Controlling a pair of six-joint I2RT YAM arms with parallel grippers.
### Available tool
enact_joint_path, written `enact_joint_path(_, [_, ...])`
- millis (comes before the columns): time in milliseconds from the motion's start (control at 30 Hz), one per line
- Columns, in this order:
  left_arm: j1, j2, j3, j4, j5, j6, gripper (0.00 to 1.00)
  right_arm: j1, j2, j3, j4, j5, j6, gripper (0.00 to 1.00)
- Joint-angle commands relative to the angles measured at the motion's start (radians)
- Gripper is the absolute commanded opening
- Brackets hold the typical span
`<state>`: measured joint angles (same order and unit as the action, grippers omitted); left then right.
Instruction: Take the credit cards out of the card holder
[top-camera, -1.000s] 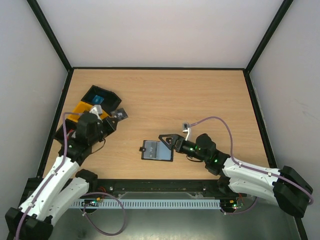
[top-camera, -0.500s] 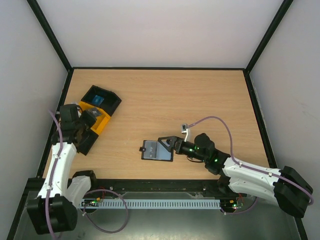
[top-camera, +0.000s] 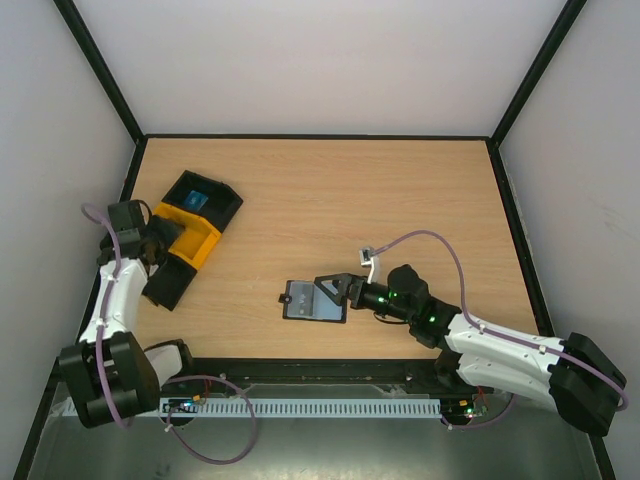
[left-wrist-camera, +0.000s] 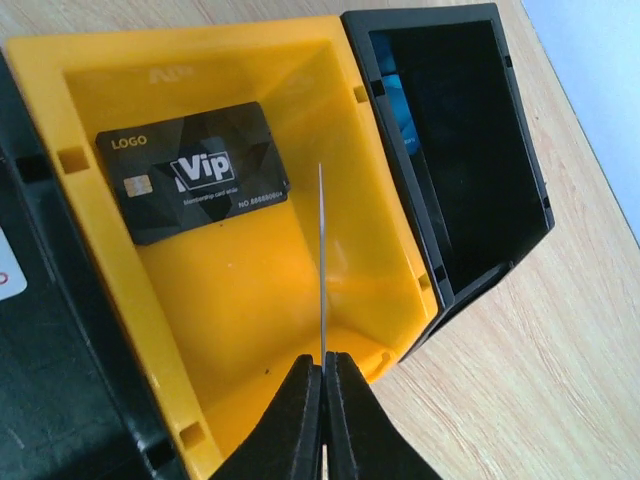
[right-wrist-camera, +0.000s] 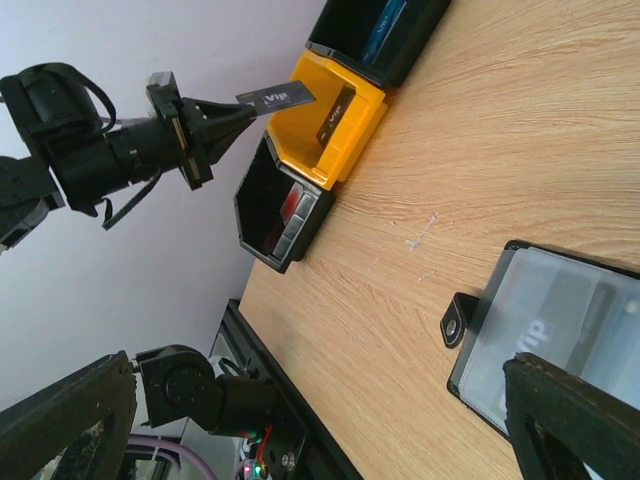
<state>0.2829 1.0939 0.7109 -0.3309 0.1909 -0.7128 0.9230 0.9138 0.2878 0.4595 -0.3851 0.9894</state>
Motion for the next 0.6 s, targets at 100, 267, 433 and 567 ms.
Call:
enact_joint_path(100, [0.030, 0.091, 0.070, 0.070, 0.014, 0.016, 0.03, 0.002, -0.018, 0.033, -0.010, 0.013, -0.016, 0.98])
enact_joint_path(267, [0.044, 0.159, 0.079, 0.094, 0.022, 0.013, 0.03, 0.003, -0.013, 0.043, -0.018, 0.015, -0.015, 0.98])
enact_joint_path(433, [0.044, 0.212, 0.078, 0.120, 0.009, 0.019, 0.03, 0.002, -0.016, 0.042, -0.021, 0.025, -0.015, 0.98])
enact_joint_path(567, [0.044, 0.248, 0.083, 0.129, -0.010, 0.029, 0.03, 0.003, -0.012, 0.043, -0.019, 0.027, -0.017, 0.98])
